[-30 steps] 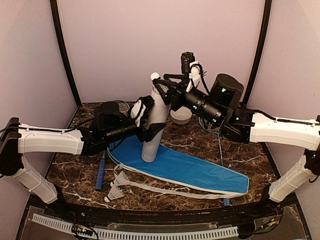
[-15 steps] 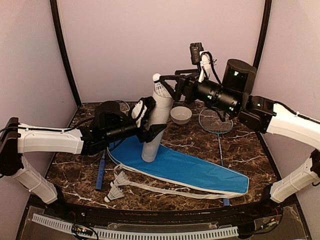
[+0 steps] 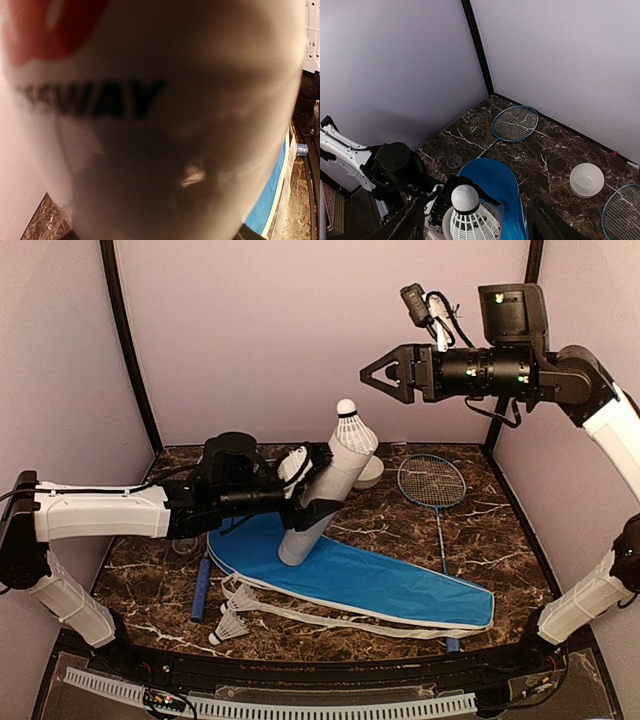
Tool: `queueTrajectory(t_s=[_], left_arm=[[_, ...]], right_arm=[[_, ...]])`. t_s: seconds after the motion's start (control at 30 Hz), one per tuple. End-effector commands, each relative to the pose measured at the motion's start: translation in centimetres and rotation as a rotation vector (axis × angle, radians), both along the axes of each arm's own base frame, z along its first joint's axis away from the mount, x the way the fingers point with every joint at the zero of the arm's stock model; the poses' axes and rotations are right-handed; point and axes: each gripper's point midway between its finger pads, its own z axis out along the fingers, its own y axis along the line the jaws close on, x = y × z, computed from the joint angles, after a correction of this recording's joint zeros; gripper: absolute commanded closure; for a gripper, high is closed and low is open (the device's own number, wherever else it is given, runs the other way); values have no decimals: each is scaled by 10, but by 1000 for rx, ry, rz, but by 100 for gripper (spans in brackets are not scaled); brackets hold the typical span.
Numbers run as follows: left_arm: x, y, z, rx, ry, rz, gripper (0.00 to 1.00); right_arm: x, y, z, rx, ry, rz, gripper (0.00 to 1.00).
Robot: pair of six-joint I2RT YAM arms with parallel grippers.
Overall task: Pack up the badminton gear
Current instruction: Adjust the shuttlecock in the shuttle tube.
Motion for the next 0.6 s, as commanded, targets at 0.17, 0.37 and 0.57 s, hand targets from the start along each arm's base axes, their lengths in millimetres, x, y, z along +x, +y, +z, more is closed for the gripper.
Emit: queueTrajectory(t_s=[0.17,0.37,0.57], left_arm=[[-29,-7,-46,146,112,-93,32],[-31,-9,-47,152,110,-94,32],[-31,-10,-47,150,108,-92,32]], right_arm=[[-14,14,-66,-245,172,142,35],[-16,23,-62,-226,151,187,42],[-16,27,-57,-219,121,208,49]])
